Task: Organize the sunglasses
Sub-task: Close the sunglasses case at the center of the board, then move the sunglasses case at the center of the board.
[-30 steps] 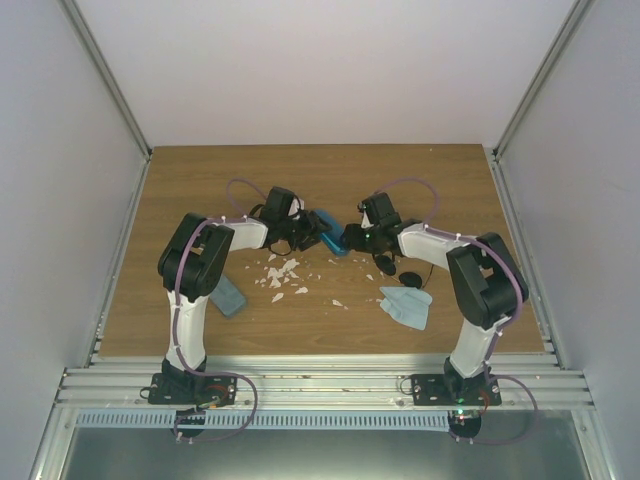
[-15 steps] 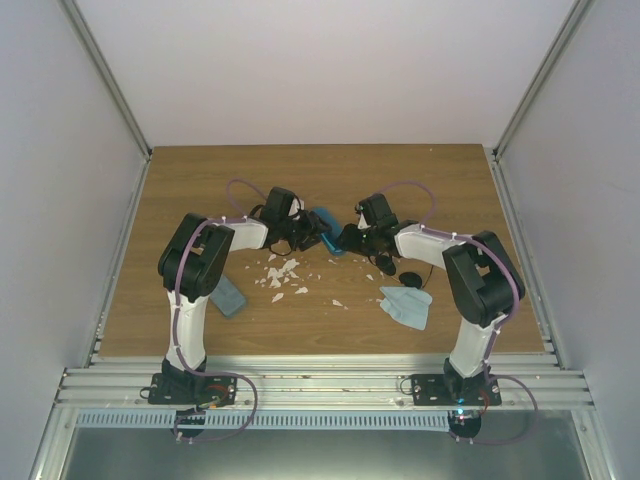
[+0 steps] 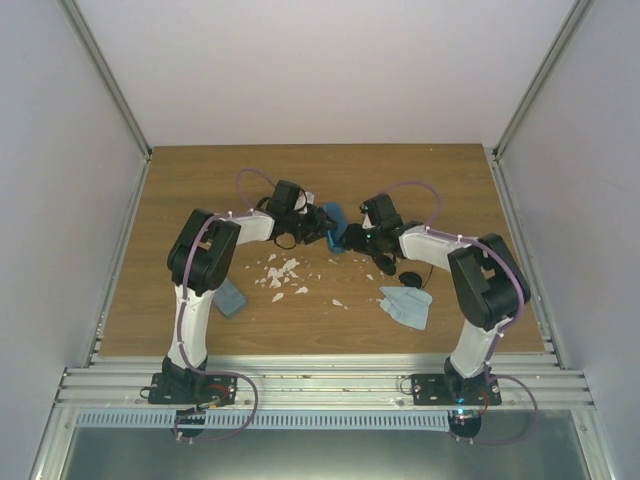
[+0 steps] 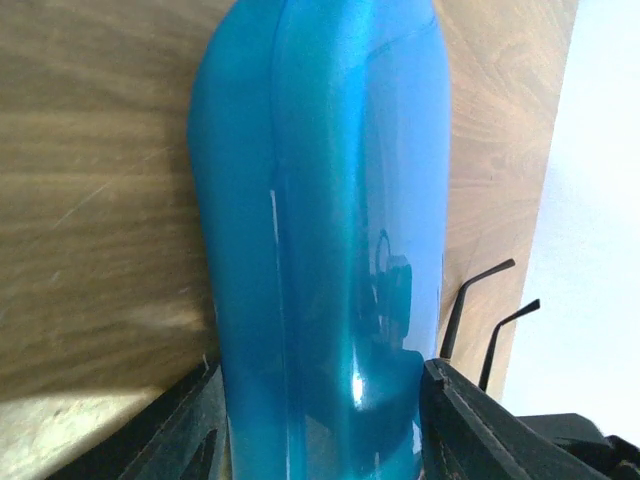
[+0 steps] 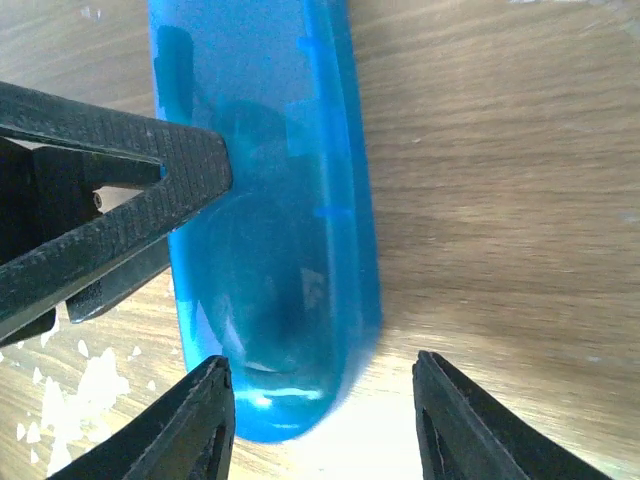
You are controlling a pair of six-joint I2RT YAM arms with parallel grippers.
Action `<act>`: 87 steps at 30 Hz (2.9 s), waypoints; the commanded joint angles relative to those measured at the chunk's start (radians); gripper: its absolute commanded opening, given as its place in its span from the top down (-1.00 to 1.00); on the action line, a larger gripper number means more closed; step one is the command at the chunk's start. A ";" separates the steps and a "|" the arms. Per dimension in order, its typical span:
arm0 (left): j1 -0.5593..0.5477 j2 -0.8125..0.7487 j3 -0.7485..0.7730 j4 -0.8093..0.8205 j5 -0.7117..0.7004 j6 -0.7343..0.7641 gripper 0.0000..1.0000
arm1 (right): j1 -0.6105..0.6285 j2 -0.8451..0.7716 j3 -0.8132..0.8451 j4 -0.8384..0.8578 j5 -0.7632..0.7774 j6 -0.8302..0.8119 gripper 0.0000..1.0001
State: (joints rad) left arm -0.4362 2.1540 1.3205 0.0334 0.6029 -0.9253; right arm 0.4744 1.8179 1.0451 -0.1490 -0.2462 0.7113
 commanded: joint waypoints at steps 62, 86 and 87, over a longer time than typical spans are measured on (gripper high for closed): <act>0.079 -0.713 -0.234 -0.406 -0.450 0.428 -0.44 | 0.227 0.049 0.127 -0.196 0.476 0.040 -0.85; 0.096 -0.791 -0.429 -0.350 -0.382 0.434 -0.45 | 0.149 0.213 0.255 -0.265 0.644 0.037 -0.24; 0.097 -0.783 -0.425 -0.351 -0.381 0.435 -0.45 | 0.134 0.218 0.260 -0.247 0.631 0.014 -0.20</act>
State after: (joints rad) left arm -0.3485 1.3586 0.8955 -0.3763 0.2089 -0.4973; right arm 0.6640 2.0048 1.2808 -0.4473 0.3809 0.8085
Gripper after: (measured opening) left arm 0.726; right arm 0.628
